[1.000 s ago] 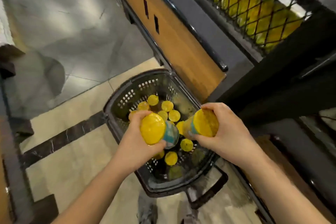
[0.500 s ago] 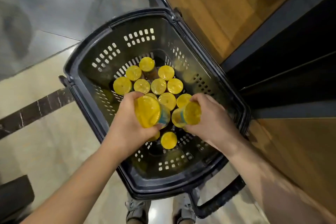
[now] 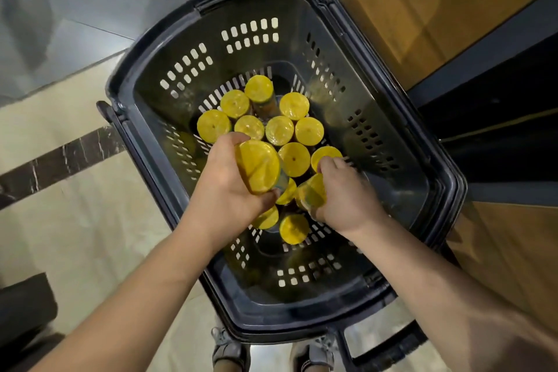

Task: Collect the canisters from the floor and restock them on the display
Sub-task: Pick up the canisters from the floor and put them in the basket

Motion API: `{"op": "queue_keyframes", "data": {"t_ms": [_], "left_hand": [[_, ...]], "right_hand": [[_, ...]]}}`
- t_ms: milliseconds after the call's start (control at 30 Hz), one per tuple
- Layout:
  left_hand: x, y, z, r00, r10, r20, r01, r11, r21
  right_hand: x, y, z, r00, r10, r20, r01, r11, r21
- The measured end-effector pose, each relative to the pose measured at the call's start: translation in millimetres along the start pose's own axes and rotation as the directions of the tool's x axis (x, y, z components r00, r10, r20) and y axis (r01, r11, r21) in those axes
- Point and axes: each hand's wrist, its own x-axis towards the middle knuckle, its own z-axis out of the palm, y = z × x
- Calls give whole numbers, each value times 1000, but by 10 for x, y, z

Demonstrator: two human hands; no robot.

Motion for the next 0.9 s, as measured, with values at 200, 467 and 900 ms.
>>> {"op": "queue_keyframes", "data": {"t_ms": [200,467,900], "left_hand": [[48,-10,-37,1000,-26,14,27,1000,-15],[170,-21,-8,999,-53,3,53,999,-10],[193,-207,64,999,4,35,-5,999,46]], "right_hand": [[-17,-69,6,999,40,8,-40,999,-12],[66,-87,-7,991,126,54,-130,988,88],[17,-33,64,958,275,82,-279,959,41]]}}
